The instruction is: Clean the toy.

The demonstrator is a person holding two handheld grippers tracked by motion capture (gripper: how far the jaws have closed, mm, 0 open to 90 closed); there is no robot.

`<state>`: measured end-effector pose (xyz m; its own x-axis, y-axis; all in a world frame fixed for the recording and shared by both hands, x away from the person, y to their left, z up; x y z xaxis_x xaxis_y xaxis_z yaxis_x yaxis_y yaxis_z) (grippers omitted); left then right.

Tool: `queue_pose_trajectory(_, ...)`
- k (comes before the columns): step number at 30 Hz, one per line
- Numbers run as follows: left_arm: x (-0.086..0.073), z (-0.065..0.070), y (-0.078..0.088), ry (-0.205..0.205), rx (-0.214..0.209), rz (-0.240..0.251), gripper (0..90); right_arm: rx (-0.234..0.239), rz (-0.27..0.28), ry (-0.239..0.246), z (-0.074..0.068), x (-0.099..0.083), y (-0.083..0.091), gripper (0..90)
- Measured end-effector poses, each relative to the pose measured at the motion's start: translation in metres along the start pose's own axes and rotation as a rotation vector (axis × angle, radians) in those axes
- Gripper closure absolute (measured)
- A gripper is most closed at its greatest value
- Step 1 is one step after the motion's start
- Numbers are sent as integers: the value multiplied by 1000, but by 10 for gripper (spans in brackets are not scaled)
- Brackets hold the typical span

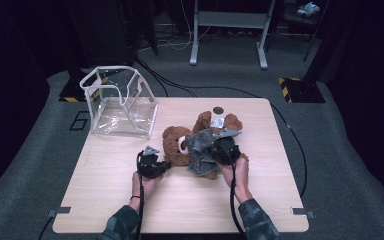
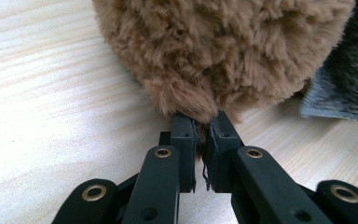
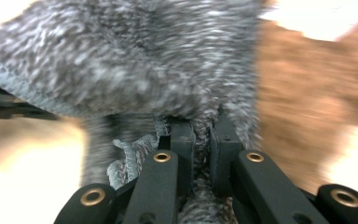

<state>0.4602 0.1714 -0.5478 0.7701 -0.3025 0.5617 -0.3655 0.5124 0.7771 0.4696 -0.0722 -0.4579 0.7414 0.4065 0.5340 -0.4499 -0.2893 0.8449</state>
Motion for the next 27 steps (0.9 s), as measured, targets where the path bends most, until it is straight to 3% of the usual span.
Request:
queue_pose_trajectory(4, -1, -1, -3, 5, -7, 7, 834, -41, 47, -22, 17, 5, 19, 827)
queue_pose_trajectory(6, -3, -3, -5, 6, -11, 6, 835, -24, 73, 2, 14, 12, 25, 827)
queue_pose_trajectory(8, -3, -2, -5, 1, -4, 5, 836, -22, 52, 40, 1, 21, 22, 828)
queue_pose_trajectory(9, -3, -2, -5, 1, -4, 5, 836, -22, 52, 40, 1, 21, 22, 828)
queue_pose_trajectory(10, -5, -2, -4, 1, 3, 10, 836, -112, -17, 87, -4, 26, 6, 832)
queue_pose_trajectory(12, -5, -1, -4, -6, -2, 13, 836, -169, -33, 93, 4, 24, 2, 833)
queue_pose_trajectory(15, -5, -1, -4, -5, -1, 10, 836, -227, -12, 31, 26, 16, 14, 830)
queue_pose_trajectory(17, -5, -2, -4, -4, -3, 10, 835, -196, 3, 21, 28, 12, 24, 803)
queue_pose_trajectory(19, -5, -2, -5, -3, -4, 13, 835, -110, 5, 25, 19, 9, 27, 726)
queue_pose_trajectory(20, -5, -2, -5, -3, -4, 13, 835, -110, 5, 25, 19, 9, 27, 726)
queue_pose_trajectory(21, -5, -2, -5, -2, -5, 13, 835, -94, -8, 37, 11, 8, 25, 642)
queue_pose_trajectory(22, -5, -2, -5, -1, -5, 14, 835, -55, -43, 79, -10, 7, 12, 395)
queue_pose_trajectory(25, -5, -2, -5, -3, -5, 12, 835, -93, -83, 114, -33, 4, -7, 171)
queue_pose_trajectory(27, -5, -2, -5, -4, -6, 12, 835, -191, -90, 142, -38, 4, -17, 173)
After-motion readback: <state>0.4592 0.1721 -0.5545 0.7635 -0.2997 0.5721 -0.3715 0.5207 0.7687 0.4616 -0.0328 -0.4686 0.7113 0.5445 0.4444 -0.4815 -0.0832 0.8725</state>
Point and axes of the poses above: each handheld gripper's, and its own axes: y roughly backward along the jaws, x roughly out of its top, z roughly to its right, the point moved 4 cm from there along -y, roughly forward along the jaws, and after that the axes turned 15 degrees about -z, right-handed, at the moved point
